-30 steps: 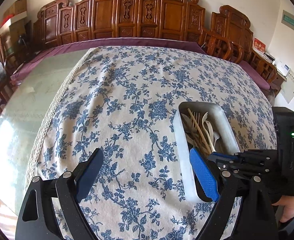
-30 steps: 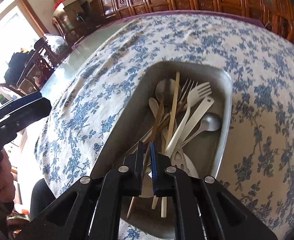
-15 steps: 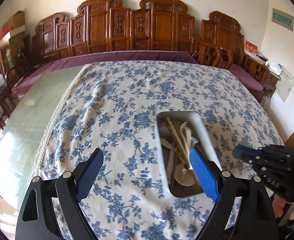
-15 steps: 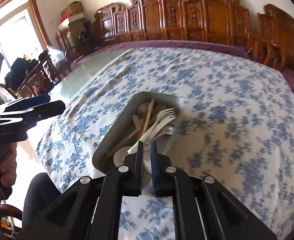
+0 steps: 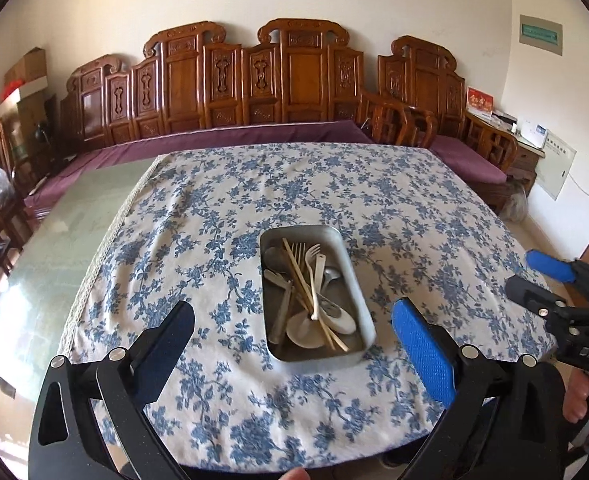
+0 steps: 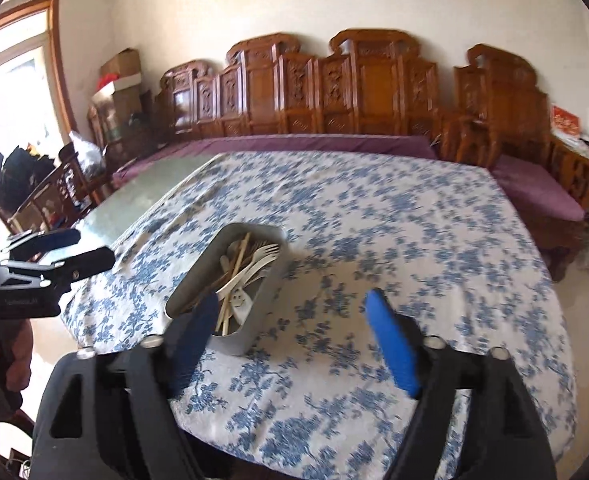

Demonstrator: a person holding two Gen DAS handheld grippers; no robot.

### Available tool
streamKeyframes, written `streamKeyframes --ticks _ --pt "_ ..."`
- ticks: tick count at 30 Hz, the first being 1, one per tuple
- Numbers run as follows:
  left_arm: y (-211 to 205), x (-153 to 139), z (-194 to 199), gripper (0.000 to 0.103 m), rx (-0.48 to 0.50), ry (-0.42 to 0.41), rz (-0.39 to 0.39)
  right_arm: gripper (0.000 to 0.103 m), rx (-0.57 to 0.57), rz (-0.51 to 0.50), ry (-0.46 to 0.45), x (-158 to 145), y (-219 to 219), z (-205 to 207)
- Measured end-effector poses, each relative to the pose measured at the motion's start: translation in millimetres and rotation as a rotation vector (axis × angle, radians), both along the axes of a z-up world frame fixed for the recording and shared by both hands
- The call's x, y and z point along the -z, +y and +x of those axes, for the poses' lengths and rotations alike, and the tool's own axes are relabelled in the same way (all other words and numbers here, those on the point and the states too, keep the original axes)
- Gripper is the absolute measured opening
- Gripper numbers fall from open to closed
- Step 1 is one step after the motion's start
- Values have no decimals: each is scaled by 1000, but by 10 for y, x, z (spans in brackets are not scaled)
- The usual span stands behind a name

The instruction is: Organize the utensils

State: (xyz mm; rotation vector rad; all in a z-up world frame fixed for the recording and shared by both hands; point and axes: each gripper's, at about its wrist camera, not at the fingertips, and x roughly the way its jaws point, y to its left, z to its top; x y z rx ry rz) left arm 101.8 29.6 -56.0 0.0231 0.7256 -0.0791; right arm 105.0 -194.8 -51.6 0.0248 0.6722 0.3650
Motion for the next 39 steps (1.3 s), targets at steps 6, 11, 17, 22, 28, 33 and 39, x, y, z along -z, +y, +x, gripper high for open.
streamKeyframes --ticks 6,11,17,22,28,33,39 --pt "-86 -111 -229 95 -8 -18 -11 100 67 5 -43 -128 -214 -281" --pt "-138 -270 -371 95 -9 -42 -17 100 97 6 -67 -256 -307 -424" --pt "-233 -579 -523 95 -3 -112 -2 100 132 12 -134 -555 -381 -567" --pt "-292 -873 -632 95 -3 -172 -2 100 147 2 -209 -866 -385 -680" --pt "-361 -1124 -741 95 -4 -229 -2 100 165 0 -276 -1155 -402 -815" --pt "-377 -1194 -830 95 -5 -249 -1 100 168 8 -290 -1221 -430 -859" --pt "-365 -1176 -845 95 -11 -247 -5 100 168 9 -283 -1203 -439 -877"
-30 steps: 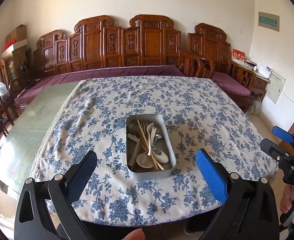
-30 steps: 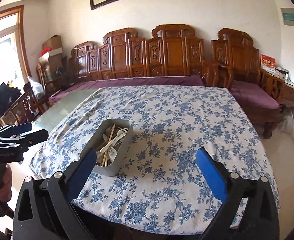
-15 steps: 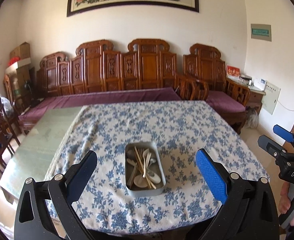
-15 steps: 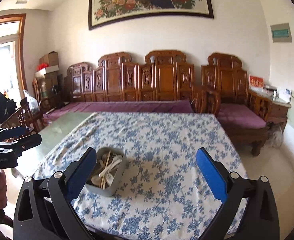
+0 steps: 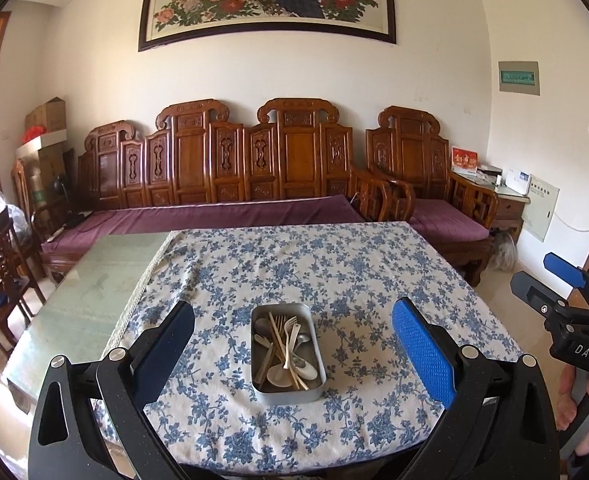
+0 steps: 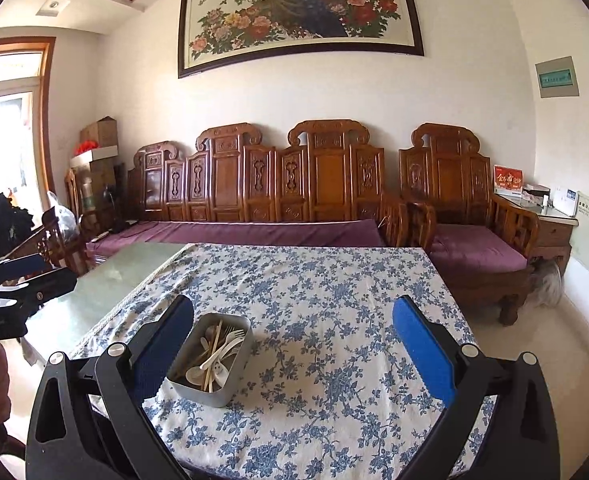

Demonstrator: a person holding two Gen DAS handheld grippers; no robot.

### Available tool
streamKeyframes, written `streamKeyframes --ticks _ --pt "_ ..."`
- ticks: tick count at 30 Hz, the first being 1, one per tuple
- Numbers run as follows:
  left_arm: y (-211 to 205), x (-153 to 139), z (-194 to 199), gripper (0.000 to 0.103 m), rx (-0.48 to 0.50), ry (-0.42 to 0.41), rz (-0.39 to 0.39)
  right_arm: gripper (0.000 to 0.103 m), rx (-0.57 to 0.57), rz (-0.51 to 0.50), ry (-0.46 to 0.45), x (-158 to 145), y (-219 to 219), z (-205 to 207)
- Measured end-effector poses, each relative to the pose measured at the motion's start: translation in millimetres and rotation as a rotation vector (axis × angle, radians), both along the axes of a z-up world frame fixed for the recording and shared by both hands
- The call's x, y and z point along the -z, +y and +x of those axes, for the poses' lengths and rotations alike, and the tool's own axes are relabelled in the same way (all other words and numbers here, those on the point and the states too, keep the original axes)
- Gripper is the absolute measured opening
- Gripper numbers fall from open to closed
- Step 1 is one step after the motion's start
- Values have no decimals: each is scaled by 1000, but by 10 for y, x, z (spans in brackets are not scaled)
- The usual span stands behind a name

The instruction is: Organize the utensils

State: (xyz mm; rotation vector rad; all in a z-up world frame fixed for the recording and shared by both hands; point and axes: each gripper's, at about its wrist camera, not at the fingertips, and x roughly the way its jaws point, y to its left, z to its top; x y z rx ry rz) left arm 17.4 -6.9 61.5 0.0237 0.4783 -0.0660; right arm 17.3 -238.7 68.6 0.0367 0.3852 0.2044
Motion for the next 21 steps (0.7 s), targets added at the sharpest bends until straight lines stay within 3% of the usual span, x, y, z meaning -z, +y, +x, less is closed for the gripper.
streamKeyframes --ticks 21 --pt "2 27 -3 95 -5 0 -1 100 -2 6 8 19 16 4"
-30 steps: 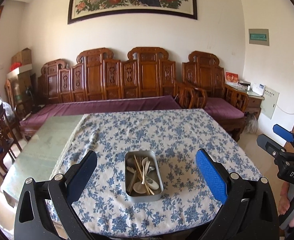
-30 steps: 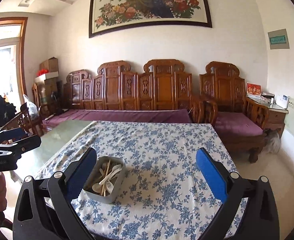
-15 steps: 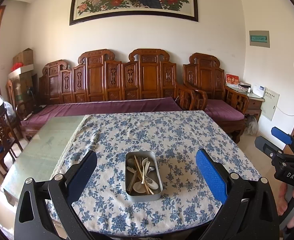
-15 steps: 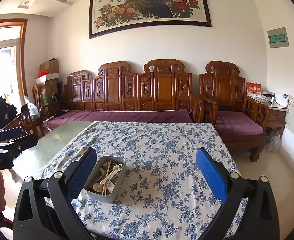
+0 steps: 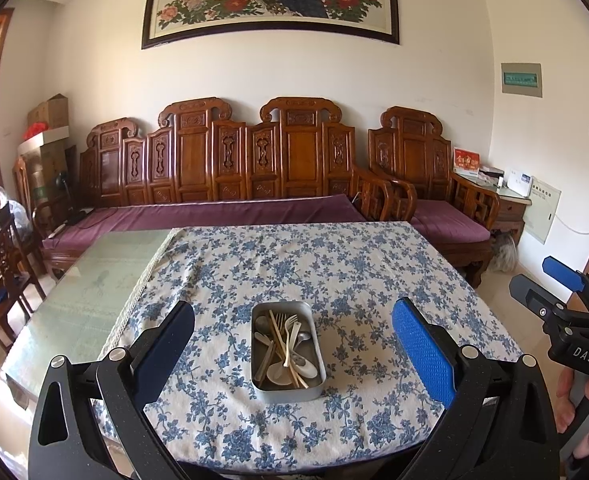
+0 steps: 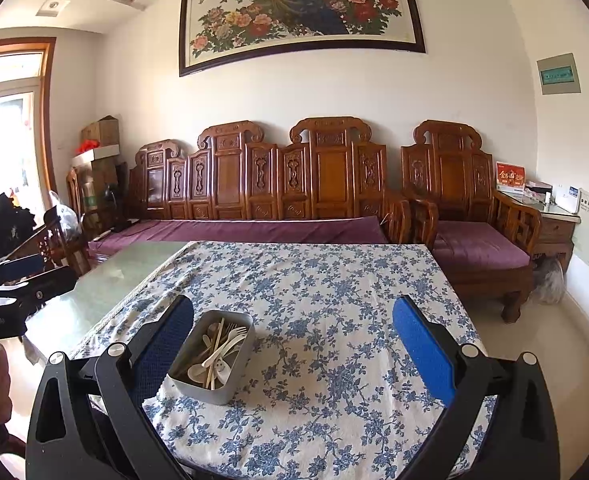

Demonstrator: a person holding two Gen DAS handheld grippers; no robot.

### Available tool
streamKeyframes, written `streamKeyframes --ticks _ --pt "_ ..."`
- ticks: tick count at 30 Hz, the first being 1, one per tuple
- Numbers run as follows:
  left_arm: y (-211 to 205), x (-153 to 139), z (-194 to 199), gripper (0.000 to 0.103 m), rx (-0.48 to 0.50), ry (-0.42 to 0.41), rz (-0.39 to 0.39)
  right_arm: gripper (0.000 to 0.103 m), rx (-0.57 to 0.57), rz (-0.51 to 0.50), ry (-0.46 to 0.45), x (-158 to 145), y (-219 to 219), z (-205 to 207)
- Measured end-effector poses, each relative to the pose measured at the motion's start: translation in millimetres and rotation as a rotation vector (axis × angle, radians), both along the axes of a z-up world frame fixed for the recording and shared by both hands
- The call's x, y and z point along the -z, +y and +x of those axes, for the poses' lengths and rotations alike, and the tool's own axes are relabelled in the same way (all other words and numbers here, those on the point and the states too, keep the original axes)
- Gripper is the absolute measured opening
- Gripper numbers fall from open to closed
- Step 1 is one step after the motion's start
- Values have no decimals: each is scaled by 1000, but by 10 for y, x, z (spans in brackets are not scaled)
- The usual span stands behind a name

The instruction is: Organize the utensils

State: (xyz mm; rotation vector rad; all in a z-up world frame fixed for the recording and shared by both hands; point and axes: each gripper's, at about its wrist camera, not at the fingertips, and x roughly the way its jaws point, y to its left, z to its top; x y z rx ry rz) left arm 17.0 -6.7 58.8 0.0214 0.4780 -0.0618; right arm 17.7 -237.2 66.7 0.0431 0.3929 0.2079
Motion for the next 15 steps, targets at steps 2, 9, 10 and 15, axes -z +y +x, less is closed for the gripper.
streamKeyframes --ticks 2,9,10,15 --pt "0 4 2 95 0 1 0 100 0 2 0 0 0 0" --pt "-8 6 -9 95 0 -1 -3 100 0 -1 0 23 24 8" --pt "-14 9 -12 95 -1 -2 -3 100 0 0 1 24 24 7" --pt "-4 6 -11 95 0 -2 -3 100 -1 1 3 39 27 19"
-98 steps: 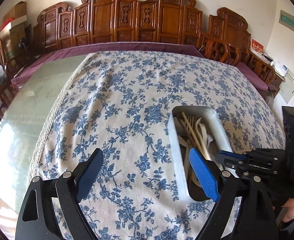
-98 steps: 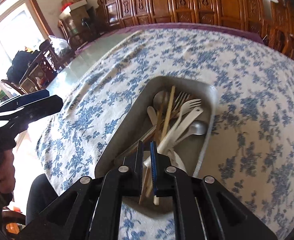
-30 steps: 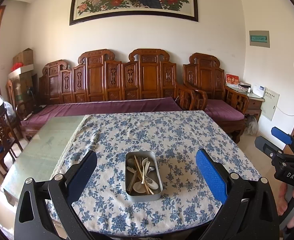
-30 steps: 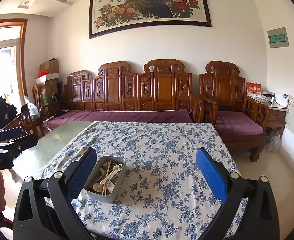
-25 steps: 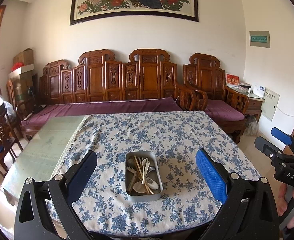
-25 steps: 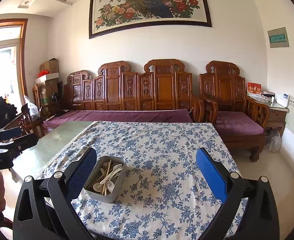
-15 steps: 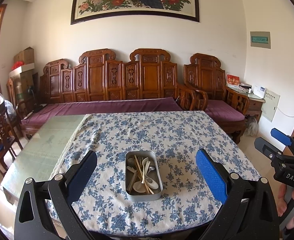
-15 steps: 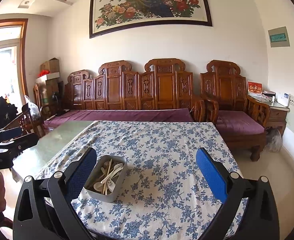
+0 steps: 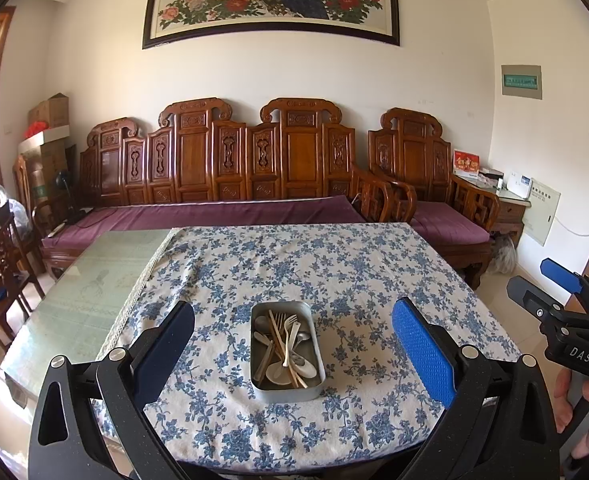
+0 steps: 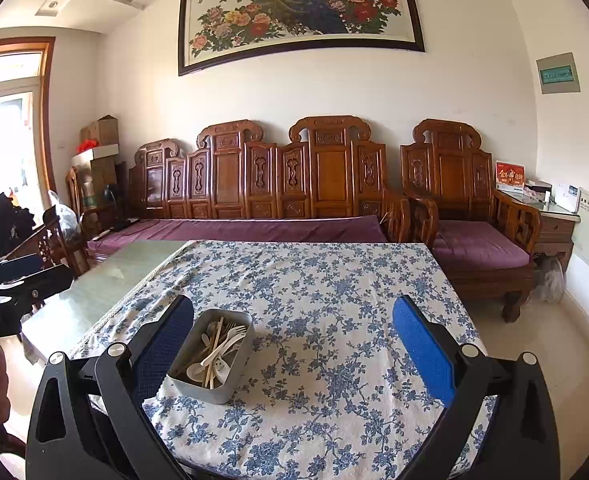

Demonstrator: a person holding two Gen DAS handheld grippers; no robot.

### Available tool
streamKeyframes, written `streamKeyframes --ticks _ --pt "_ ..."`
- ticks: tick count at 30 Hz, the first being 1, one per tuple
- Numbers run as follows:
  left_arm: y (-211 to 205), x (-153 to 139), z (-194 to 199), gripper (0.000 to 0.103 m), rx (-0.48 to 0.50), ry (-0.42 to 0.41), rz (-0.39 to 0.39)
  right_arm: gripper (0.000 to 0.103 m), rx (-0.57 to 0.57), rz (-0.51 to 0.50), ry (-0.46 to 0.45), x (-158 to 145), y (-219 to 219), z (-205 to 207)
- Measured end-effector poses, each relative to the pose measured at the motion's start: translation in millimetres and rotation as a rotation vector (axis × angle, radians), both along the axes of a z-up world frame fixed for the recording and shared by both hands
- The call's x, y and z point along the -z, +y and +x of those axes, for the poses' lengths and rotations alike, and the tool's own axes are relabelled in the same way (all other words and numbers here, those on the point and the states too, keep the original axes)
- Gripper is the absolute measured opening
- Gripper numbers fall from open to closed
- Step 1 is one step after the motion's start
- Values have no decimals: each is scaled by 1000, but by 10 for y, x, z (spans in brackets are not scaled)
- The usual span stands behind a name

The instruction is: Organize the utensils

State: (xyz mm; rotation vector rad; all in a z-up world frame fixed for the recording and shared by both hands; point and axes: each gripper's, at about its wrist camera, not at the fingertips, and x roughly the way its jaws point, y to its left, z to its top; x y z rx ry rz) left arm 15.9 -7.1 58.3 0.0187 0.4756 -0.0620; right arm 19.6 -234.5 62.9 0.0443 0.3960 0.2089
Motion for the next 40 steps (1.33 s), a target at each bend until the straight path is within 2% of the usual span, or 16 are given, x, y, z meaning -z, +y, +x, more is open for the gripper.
streamKeyframes --ticks 40 --pt "-72 -27 -35 95 7 -2 -8 100 -8 7 2 36 1 5"
